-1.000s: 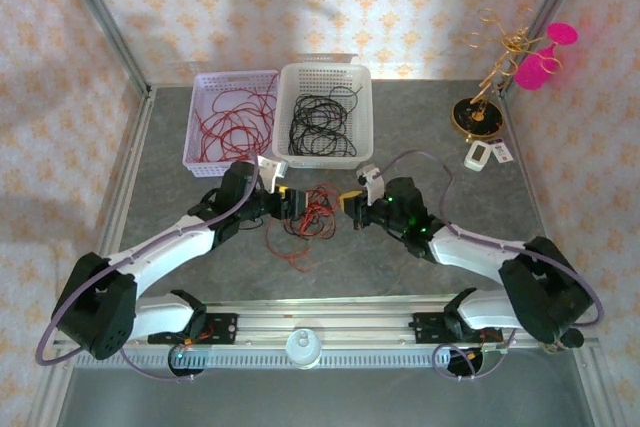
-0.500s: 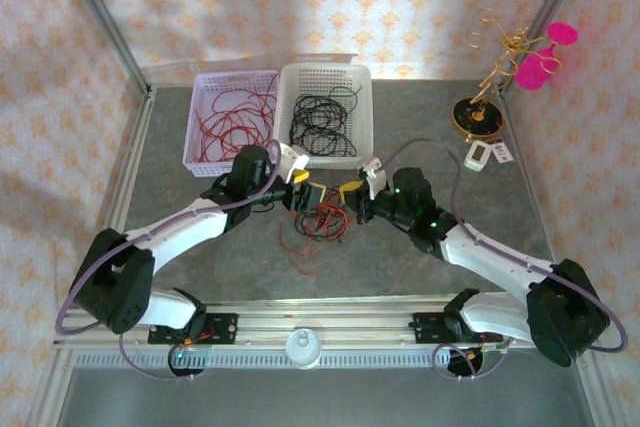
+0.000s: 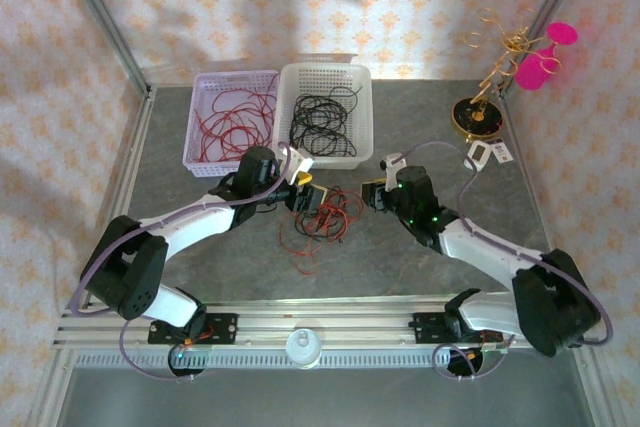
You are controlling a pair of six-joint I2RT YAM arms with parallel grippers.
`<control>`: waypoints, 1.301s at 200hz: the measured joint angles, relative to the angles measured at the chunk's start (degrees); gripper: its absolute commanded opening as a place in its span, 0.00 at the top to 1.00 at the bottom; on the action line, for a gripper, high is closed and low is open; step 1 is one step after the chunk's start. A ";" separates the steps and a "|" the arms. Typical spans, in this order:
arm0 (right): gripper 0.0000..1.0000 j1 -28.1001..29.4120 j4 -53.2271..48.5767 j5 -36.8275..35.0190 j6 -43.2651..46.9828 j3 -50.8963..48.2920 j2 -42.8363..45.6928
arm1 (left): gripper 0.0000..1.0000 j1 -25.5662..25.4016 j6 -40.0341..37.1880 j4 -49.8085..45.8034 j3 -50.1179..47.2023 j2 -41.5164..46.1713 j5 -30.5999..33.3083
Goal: Untangle the cables
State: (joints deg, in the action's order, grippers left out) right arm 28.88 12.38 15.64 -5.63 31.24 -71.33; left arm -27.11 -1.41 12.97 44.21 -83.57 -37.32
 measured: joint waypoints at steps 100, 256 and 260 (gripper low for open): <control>0.61 -2.05 3.45 8.41 -2.03 -3.50 -10.78 | 0.33 0.00 0.07 0.09 -0.02 2.25 -0.17; 0.99 -2.05 17.03 17.88 -0.66 0.90 -22.47 | 0.33 -0.02 0.48 -1.60 -0.02 5.01 0.28; 0.99 -2.05 17.00 17.75 -0.39 0.74 -21.90 | 0.33 -0.02 0.48 -1.64 -0.02 5.09 0.31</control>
State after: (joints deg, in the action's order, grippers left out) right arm 26.83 29.39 33.39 -6.02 31.99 -93.23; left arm -27.14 -0.93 11.33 44.18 -78.48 -37.01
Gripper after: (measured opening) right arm 0.035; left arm 0.668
